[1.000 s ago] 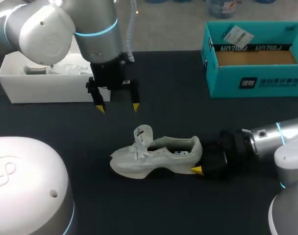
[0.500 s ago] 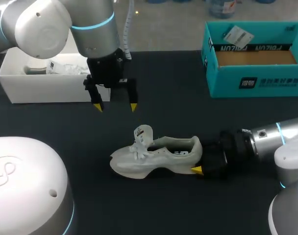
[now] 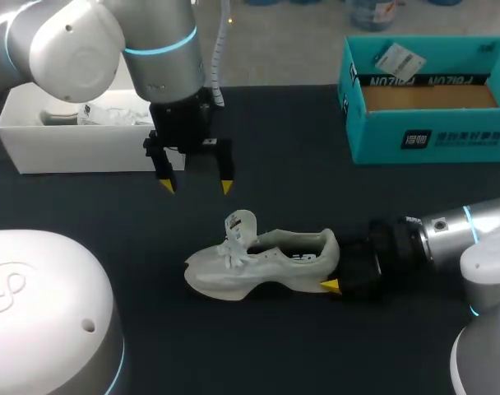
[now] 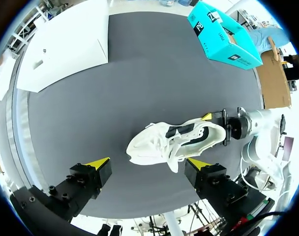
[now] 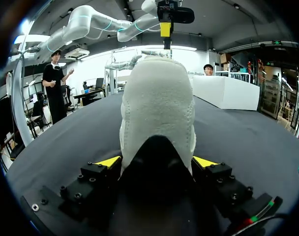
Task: Take the shoe out of the shoebox, open the shoe tongue, remove and reinsert the insole, then place the shoe into the shoebox
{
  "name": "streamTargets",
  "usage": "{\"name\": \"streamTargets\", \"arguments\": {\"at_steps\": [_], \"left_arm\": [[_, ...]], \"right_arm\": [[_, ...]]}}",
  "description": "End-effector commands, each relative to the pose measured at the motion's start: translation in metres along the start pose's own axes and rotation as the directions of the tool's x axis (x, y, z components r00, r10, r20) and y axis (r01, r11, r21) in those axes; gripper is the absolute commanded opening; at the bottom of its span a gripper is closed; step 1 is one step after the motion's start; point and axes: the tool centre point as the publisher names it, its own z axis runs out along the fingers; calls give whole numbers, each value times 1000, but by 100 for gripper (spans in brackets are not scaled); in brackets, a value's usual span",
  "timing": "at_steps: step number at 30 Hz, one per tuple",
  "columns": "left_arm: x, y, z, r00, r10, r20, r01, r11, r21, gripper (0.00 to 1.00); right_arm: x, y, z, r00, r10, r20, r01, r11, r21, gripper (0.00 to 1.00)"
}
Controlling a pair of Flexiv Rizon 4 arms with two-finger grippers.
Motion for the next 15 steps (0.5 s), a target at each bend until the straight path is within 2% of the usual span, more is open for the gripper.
{"name": "streamTargets", "arguments": {"at_steps": [1, 15], "left_arm": [[-2, -2, 0, 1000, 2, -6, -2, 1000, -2, 100], [-5, -3, 0, 1000, 1, -11, -1, 1000, -5, 100]], "right_arm": [[0, -6, 5, 1000, 0, 2, 0, 1000, 3, 0], [0, -6, 5, 1000, 0, 2, 0, 1000, 3, 0]]}}
